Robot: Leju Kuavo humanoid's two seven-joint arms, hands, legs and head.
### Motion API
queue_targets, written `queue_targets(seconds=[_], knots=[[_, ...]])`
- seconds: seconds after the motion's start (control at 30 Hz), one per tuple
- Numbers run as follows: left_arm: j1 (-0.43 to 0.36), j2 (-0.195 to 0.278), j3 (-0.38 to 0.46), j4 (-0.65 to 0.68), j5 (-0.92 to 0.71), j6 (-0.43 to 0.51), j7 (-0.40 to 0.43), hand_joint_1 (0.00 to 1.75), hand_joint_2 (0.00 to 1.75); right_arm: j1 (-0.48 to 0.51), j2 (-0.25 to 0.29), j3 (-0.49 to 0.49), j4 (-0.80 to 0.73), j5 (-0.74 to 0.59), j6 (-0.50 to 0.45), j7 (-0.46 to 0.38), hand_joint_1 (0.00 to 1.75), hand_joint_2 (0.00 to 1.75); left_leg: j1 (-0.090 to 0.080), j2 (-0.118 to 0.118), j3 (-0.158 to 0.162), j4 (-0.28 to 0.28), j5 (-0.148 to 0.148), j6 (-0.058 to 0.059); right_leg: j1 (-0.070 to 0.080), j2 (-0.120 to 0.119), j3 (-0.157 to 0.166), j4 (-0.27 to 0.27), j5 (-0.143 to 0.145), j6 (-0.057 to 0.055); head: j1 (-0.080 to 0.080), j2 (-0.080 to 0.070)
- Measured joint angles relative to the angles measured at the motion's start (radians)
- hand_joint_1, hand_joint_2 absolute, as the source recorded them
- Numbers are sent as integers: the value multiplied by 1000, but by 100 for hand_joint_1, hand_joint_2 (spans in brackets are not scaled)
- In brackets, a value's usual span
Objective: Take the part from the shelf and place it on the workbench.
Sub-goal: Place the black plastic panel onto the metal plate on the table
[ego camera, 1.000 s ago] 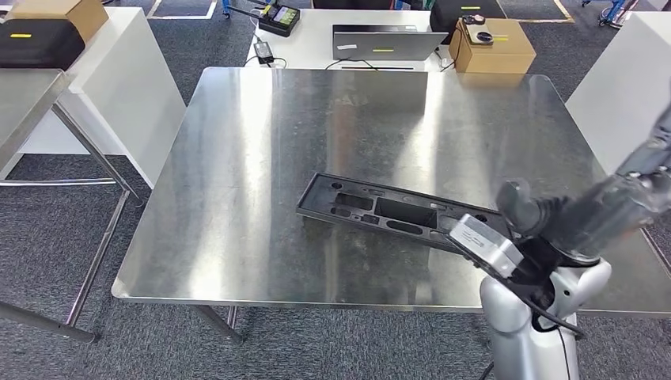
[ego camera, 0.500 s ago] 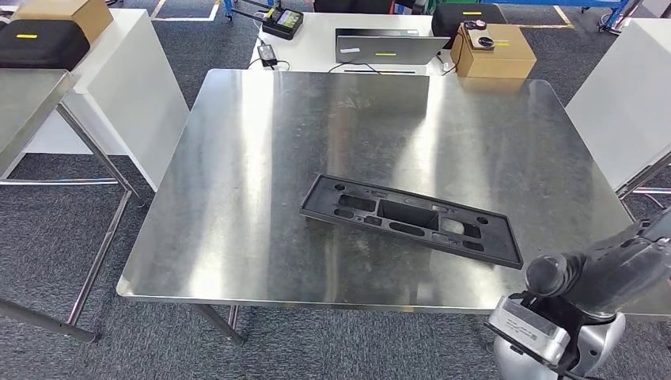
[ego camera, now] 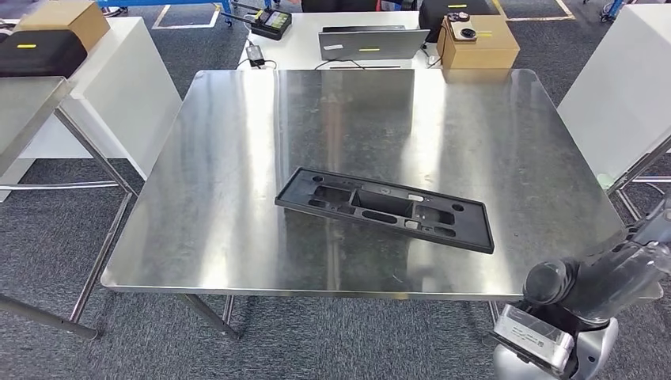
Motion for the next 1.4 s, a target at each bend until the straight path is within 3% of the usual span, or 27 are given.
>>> queue_targets(seconds=[0.03, 0.07, 0.1, 0.17, 0.23, 0.37, 0.43, 0.5, 0.53, 0.57, 0.6, 0.67, 0.7, 0.77, 0.83, 0.87, 0.9, 0.97, 1.03, 1.07, 1.1, 1.13, 1.2, 1.27, 1.3, 1.37, 1.4], knots=[[0, 0, 3, 0, 1, -3, 0, 0, 0, 4, 1, -3, 1, 0, 0, 0, 0, 0, 0, 0, -10, 44, -21, -1, 2, -1, -7, 0, 5, 0, 0, 0], [0, 1, 6, 0, 1, -6, 1, 0, 0, 6, 2, -7, 4, -3, 0, 2, 0, 0, 0, 0, 0, 50, -23, 1, 3, -2, -14, 1, 10, 2, 0, 0], [0, 1, 8, -1, 1, -8, 1, 0, 0, 7, 3, -15, 7, -9, 1, 7, 0, 0, 0, 0, 32, 14, -8, 4, 4, -3, -20, 1, 15, 3, 0, 0], [-1, 1, 13, -2, 2, -9, 1, 0, 0, 5, 5, -37, 16, -39, 12, 21, 0, 0, -1, 0, 132, -133, 36, 14, 6, -3, -28, 1, 25, 10, 0, 0], [-3, 2, 18, -5, 2, -11, 1, 0, 0, -5, 6, -71, 34, -99, 45, 34, 0, 0, -8, -1, 189, -227, 59, 23, 9, -3, -30, 0, 33, 22, 1, 0], [-4, 5, 30, -9, 0, -12, 5, 0, 0, -24, 8, -188, 107, -226, 118, 44, 0, 0, -19, 0, 177, -240, 88, 52, 8, -4, -40, 1, 40, 49, 3, 0], [-5, 7, 35, -10, -3, -11, 8, 0, 0, -24, 12, -264, 146, -259, 137, 31, 0, 0, -17, 3, 158, -247, 112, 69, 9, -3, -73, 71, -19, 42, 4, 0], [-4, 9, 41, -11, -5, -10, 11, 0, 0, -18, 23, -335, 178, -277, 152, 13, 0, 0, -22, 4, 131, -246, 133, 79, 9, -2, -116, 206, -106, 33, 5, 0], [-4, 9, 44, -11, -6, -9, 12, 0, 0, -12, 29, -366, 189, -282, 158, 6, 0, 0, -25, 3, 117, -245, 143, 80, 9, -2, -126, 261, -132, 35, 5, 0], [-4, 9, 48, -11, -7, -9, 12, 0, 0, -6, 37, -393, 197, -285, 163, 1, 0, 0, -27, 3, 103, -245, 153, 81, 9, -2, -119, 283, -139, 41, 5, 0], [-3, 9, 50, -11, -8, -9, 13, 0, 0, -1, 44, -415, 203, -286, 166, -4, 0, 0, -29, 3, 91, -244, 161, 80, 10, -2, -91, 263, -130, 49, 5, 0], [-3, 8, 52, -11, -9, -9, 13, 0, 0, 2, 56, -447, 210, -283, 170, -9, 0, 0, -32, 3, 74, -242, 177, 76, 11, -2, 12, 129, -97, 60, 5, 0], [-4, 8, 52, -11, -10, -9, 13, 0, 0, 2, 60, -457, 211, -282, 171, -10, 0, 0, -33, 2, 67, -240, 185, 73, 15, -2, 66, 52, -87, 58, 4, 0], [-5, 8, 52, -12, -15, -9, 12, 0, 0, 3, 70, -474, 212, -280, 171, -12, 0, 0, -36, 2, 61, -238, 199, 63, 23, -1, 120, -37, -81, 44, 5, 0], [-4, 8, 52, -14, -19, -9, 12, 0, 0, 5, 79, -487, 212, -280, 171, -12, 0, 0, -36, 2, 59, -240, 213, 53, 22, -1, 111, -44, -69, 27, 6, 0], [-4, 8, 52, -15, -20, -10, 11, 0, 0, 5, 84, -491, 212, -280, 171, -13, 0, 0, -35, 1, 53, -235, 207, 47, 17, -1, 104, -45, -61, 18, 6, 0], [-3, 8, 52, -16, -20, -10, 11, 0, 0, 6, 89, -494, 212, -279, 171, -13, 0, 0, -33, 0, 43, -217, 182, 41, 12, -3, 95, -46, -51, 6, 5, 0], [-3, 8, 52, -16, -21, -11, 11, 0, 0, 9, 97, -497, 212, -278, 171, -13, 0, 0, -24, 0, 12, -122, 81, 27, 6, -5, 71, -47, -28, -8, 3, 0], [-3, 10, 52, -17, -25, -12, 9, 0, 0, 14, 104, -501, 212, -277, 171, -15, 0, 0, -13, 0, -16, 15, -8, 12, 6, -6, 49, -46, -6, -9, 3, 0], [-3, 10, 52, -18, -27, -14, 9, 0, 0, 18, 107, -503, 212, -278, 170, -16, 0, 0, -6, 0, -17, 62, -18, 5, 5, -6, 36, -45, 5, -5, 3, 0], [-3, 10, 52, -18, -29, -15, 9, 0, 0, 22, 109, -505, 212, -280, 170, -18, 0, 0, 2, 1, -3, 75, -5, -2, 3, -6, 25, -44, 14, 0, 3, 0], [-3, 10, 52, -19, -31, -16, 9, 0, 0, 27, 113, -510, 211, -287, 170, -20, 0, 0, 9, 1, 31, 50, 23, -9, -1, -6, 13, -41, 22, 7, 3, 0], [-5, 7, 52, -20, -36, -12, 10, 0, 0, 40, 124, -526, 210, -316, 172, -26, 0, 0, 24, -1, 141, -84, 64, -25, -4, -7, -7, -27, 33, 22, 2, 0], [-7, 4, 52, -22, -41, -3, 16, 0, 0, 47, 137, -548, 223, -336, 181, -33, 0, 0, 27, -9, 220, -201, 50, -26, 0, -8, -23, -12, 42, 37, 2, 0], [-8, 2, 52, -22, -43, 2, 19, 0, 0, 49, 144, -559, 240, -334, 186, -37, 0, 0, 24, -13, 231, -224, 39, -20, 0, -9, -29, -9, 48, 46, 2, 0], [-9, 0, 54, -23, -46, 10, 26, 0, 0, 51, 158, -582, 296, -324, 191, -46, 0, 0, 16, -12, 212, -228, 44, 8, -2, -8, -38, -10, 60, 66, 4, 0], [-9, -2, 56, -24, -47, 13, 28, 0, 0, 51, 163, -595, 329, -322, 194, -48, 0, 0, 13, -9, 199, -228, 55, 24, -4, -7, -47, 1, 46, 68, 5, 0]])
